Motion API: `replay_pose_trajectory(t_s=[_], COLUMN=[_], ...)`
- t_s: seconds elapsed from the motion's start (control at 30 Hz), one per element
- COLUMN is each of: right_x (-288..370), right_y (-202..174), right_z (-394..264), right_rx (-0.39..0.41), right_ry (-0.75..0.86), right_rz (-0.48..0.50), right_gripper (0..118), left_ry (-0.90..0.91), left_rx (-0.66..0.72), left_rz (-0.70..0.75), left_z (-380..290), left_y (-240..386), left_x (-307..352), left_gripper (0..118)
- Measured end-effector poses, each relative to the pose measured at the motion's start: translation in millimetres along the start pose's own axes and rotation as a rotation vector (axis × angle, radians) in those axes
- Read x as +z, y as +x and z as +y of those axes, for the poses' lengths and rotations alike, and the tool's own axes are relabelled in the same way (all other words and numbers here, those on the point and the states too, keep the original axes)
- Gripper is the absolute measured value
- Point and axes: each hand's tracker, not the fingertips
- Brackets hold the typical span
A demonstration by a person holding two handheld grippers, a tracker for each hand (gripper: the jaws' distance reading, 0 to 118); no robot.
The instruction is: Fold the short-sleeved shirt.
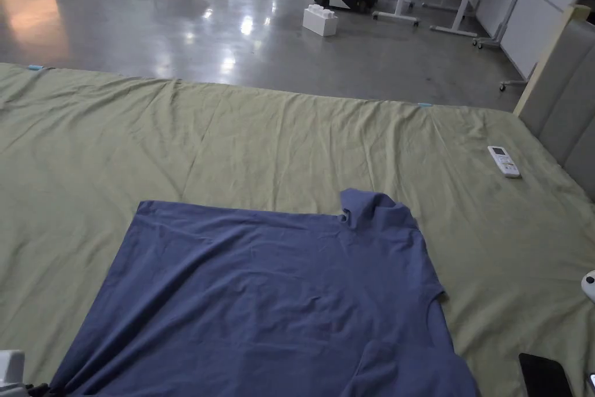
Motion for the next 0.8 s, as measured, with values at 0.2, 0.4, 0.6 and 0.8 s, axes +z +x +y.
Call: replay_pose_trajectory(t_s=[0.2, 0.4, 0.6, 0.8], right_x=[11, 27, 49, 53], right_y=[2, -4, 4, 9], right_z=[10, 20, 30, 58], right_rx=[0.084, 0.12, 0.107, 0.074], right_ry=[-0.014, 0.035, 0.075, 0.127], right_rz=[-0.019, -0.004, 0.084, 0.049], right_gripper=[5, 5, 5, 5], left_ry=[0.003, 0.009, 0.031, 0.141], left_rx=[-0.004, -0.002, 0.002, 0.035], left_rz=[-0.006, -0.028, -0.02, -0.036], left_z=[1, -1, 3, 34], left_y=[-1, 1, -1, -1], left_x=[2, 7, 7, 17], left_gripper=[8, 8, 8, 8])
